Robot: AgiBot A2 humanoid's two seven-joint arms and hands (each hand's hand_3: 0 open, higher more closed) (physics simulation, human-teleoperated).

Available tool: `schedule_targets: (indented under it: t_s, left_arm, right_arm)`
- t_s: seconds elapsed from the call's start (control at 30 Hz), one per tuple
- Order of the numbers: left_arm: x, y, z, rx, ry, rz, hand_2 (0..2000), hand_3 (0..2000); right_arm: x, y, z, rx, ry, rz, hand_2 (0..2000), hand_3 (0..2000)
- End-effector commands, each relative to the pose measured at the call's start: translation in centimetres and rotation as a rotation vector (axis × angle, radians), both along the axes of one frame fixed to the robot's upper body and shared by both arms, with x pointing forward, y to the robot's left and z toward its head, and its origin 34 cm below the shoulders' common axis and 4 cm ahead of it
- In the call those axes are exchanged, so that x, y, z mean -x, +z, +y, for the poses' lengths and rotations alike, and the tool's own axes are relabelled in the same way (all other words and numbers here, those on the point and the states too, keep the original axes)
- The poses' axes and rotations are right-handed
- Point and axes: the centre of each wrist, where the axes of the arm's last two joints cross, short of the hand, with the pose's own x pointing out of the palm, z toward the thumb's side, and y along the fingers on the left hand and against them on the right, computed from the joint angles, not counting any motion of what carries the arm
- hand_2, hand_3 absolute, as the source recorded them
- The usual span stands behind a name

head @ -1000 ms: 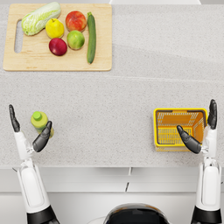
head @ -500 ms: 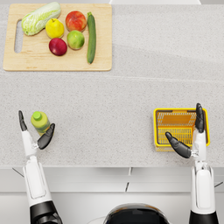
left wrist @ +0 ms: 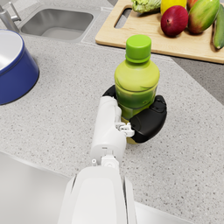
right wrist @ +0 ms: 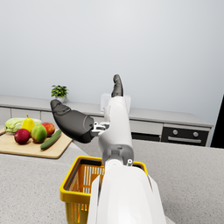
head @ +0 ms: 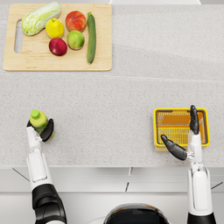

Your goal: Pick up the green tea and place it into the yellow basket

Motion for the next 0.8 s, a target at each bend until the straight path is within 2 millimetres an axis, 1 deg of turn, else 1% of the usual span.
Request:
schedule_targets:
  t_s: [0.03, 0.1, 0.13, 0.2, 0.23, 0.3, 0.37, 0.43, 0.47, 0.57, 0.67, 0.73, 0.8]
  left_arm:
    - [-0.4, 2.4, -0.3, -0.037, -0.010, -0.106, 2000, 2000]
    - [0.4, 4.8, -1.1, -0.073, -0.051, -0.224, 2000, 2000]
    - [0.7, 6.9, -1.8, -0.102, -0.082, -0.309, 2000, 2000]
    - [1.1, 11.8, -3.8, -0.158, -0.161, -0.490, 2000, 2000]
    - [1.2, 13.5, -4.7, -0.176, -0.196, -0.550, 2000, 2000]
    - [1.6, 16.2, -6.8, -0.205, -0.276, -0.655, 2000, 2000]
    - [2.4, 18.9, -9.8, -0.228, -0.383, -0.765, 2000, 2000]
    - [3.1, 20.7, -12.9, -0.229, -0.491, -0.849, 2000, 2000]
    - [3.3, 21.3, -14.4, -0.222, -0.542, -0.879, 2000, 2000]
    - [3.9, 21.3, -18.8, -0.188, -0.691, -0.900, 2000, 2000]
    - [4.5, 20.8, -22.1, -0.156, -0.802, -0.897, 2000, 2000]
    - [4.4, 20.9, -23.4, -0.135, -0.834, -0.900, 2000, 2000]
    - [4.7, 20.9, -24.3, -0.128, -0.865, -0.902, 2000, 2000]
  right_arm:
    - [-0.1, 0.1, 0.3, -0.001, 0.011, -0.003, 0, 0]
    - [-0.1, -0.4, 0.4, -0.002, 0.015, 0.017, 0, 0]
    - [0.0, -0.7, 0.9, 0.001, 0.034, 0.028, 0, 0]
    - [0.0, -1.0, 2.7, 0.008, 0.102, 0.040, 0, 0]
    - [0.0, -1.1, 3.5, 0.009, 0.127, 0.044, 0, 0]
    - [-0.1, -1.4, 4.9, 0.010, 0.176, 0.056, 0, 0]
    - [-0.3, -1.2, 6.6, 0.003, 0.231, 0.050, 0, 0]
    - [-0.7, -0.8, 7.8, -0.011, 0.262, 0.039, 0, 0]
    - [-1.0, -0.4, 8.2, -0.021, 0.270, 0.027, 0, 0]
    - [-1.6, 0.2, 8.9, -0.039, 0.281, 0.012, 0, 0]
    - [-2.3, 0.5, 9.7, 0.064, 0.233, -0.022, 0, 0]
    - [-2.8, 0.5, 10.5, 0.109, 0.226, -0.026, 0, 0]
    - [-3.0, 0.4, 11.2, 0.134, 0.232, -0.029, 0, 0]
